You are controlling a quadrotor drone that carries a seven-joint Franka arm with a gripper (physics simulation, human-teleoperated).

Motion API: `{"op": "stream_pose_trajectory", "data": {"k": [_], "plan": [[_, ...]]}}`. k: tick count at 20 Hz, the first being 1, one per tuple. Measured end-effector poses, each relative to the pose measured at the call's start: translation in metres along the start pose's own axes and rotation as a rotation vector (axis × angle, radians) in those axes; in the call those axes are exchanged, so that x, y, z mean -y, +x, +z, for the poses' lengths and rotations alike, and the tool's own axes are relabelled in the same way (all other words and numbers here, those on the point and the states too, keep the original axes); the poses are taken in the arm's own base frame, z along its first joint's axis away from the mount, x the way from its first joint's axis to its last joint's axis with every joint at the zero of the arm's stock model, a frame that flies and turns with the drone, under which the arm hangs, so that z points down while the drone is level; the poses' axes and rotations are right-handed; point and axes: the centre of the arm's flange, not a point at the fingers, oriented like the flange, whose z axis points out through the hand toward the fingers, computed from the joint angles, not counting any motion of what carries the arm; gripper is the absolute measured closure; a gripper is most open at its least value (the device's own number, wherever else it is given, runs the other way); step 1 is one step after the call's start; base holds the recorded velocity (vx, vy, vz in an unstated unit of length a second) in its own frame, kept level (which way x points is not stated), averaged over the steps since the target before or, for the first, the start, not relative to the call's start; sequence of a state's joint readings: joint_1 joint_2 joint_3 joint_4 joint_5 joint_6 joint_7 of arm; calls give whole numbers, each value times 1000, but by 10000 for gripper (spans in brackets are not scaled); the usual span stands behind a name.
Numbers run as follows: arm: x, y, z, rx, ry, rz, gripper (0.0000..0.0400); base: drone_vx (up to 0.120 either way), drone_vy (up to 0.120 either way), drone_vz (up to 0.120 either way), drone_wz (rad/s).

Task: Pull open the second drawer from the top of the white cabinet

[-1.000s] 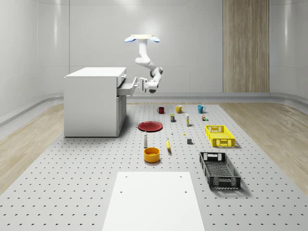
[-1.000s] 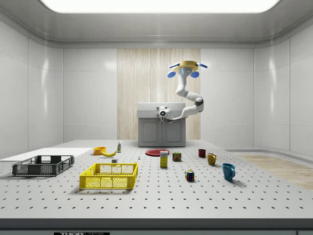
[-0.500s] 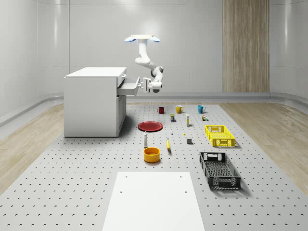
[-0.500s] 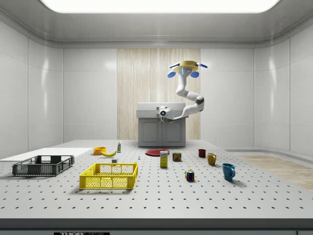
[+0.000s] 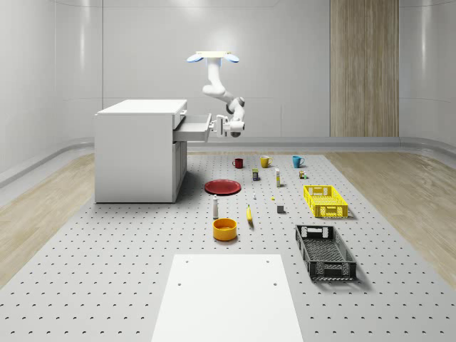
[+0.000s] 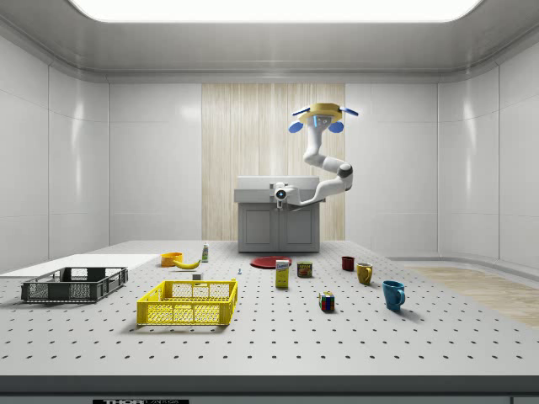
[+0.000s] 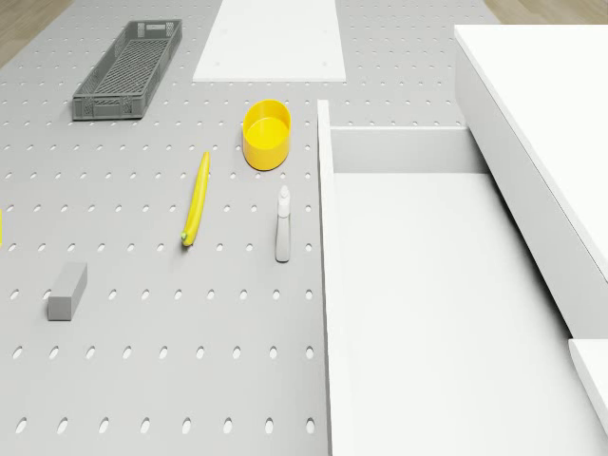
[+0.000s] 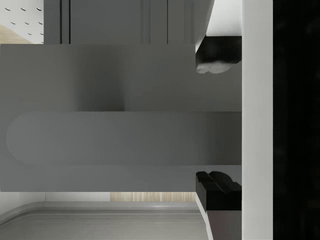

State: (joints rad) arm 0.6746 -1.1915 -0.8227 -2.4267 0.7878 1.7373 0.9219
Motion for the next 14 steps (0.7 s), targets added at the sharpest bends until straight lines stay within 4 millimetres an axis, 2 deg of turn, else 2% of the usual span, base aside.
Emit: {"op": "stream_pose_trajectory", "data": {"k": [3, 9, 14], "plan": [[0, 0, -1, 0, 2, -1, 106, 0, 0, 0, 0], [0, -1, -2, 0, 1, 9, 102, 0, 113, 0, 0], [0, 0, -2, 1, 1, 3, 101, 0, 0, 0, 0]]}}
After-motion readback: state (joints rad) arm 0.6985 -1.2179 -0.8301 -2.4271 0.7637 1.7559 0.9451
